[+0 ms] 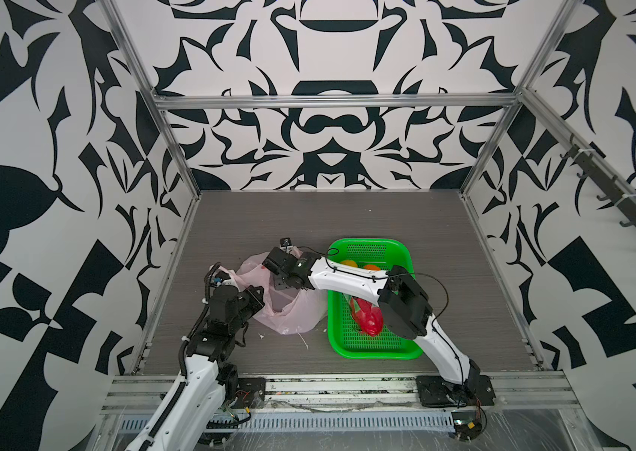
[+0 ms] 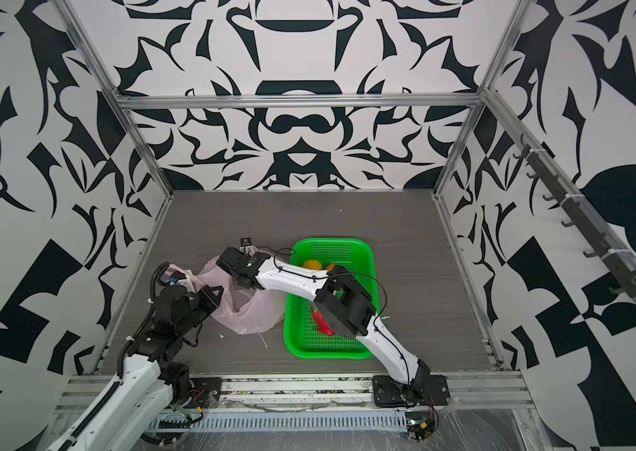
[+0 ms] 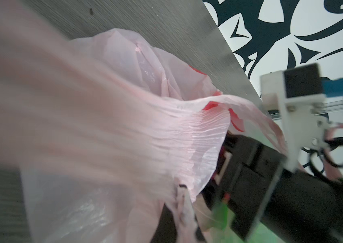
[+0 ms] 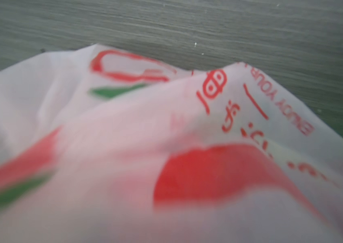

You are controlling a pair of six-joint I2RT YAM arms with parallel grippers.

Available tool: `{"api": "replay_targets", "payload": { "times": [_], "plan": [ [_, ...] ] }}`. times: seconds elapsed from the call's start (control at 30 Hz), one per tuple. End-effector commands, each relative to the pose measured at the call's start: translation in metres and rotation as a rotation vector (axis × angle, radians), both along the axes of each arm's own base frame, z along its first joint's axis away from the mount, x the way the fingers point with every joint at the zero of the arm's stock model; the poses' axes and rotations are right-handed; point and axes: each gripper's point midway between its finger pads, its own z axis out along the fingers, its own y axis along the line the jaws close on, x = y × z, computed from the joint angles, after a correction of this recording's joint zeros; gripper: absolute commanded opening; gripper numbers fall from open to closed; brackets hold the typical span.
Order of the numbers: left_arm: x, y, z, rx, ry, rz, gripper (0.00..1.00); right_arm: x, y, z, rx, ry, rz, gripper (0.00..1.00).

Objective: Untie the knot of the plastic bag and take out the fruit
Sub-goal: Pick up the fruit from the plastic bag, then place the fruit in the basket.

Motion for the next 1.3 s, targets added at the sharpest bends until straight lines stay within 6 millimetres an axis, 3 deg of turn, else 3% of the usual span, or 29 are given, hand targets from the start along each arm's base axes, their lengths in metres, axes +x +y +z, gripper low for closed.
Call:
{"api": "replay_targets", "payload": {
  "times": [0.0,0.2,0.33,0.6,0.77,0.9,0.97,1.1,1.17,1.27],
  "plan": [
    [0.012,0.003,0.01,0.017,-0.054,0.02,0.0,-0.029,0.008,0.053,0.069,-0.045,0.077,0.31],
    [0.019,0.002,0.015,0.016,-0.069,0.023,0.0,-0.07,0.005,0.074,0.092,-0.017,0.172,0.3],
    [0.019,0.002,0.016,0.008,-0.071,0.027,0.0,-0.086,0.005,0.099,0.122,-0.04,0.241,0.29],
    [0.013,0.001,0.015,-0.008,-0.063,0.023,0.0,-0.087,0.005,0.175,0.177,-0.164,0.319,0.28],
    [0.009,0.002,0.015,-0.007,-0.06,0.023,0.0,-0.092,0.022,0.23,0.321,-0.225,0.406,0.28],
    [0.007,0.002,0.02,-0.018,-0.072,0.021,0.0,-0.094,0.036,0.251,0.39,-0.242,0.454,0.28],
    [0.006,0.002,0.023,-0.02,-0.077,0.023,0.0,-0.091,0.033,0.258,0.378,-0.267,0.447,0.27],
    [0.004,0.003,0.026,-0.02,-0.083,0.022,0.0,-0.071,0.002,0.278,0.32,-0.377,0.366,0.27],
    [0.003,0.002,0.026,-0.019,-0.082,0.017,0.0,-0.058,-0.024,0.287,0.275,-0.438,0.3,0.27],
    [0.004,0.001,0.026,-0.019,-0.081,0.009,0.0,-0.027,-0.081,0.285,0.181,-0.494,0.148,0.26]
  ]
}}
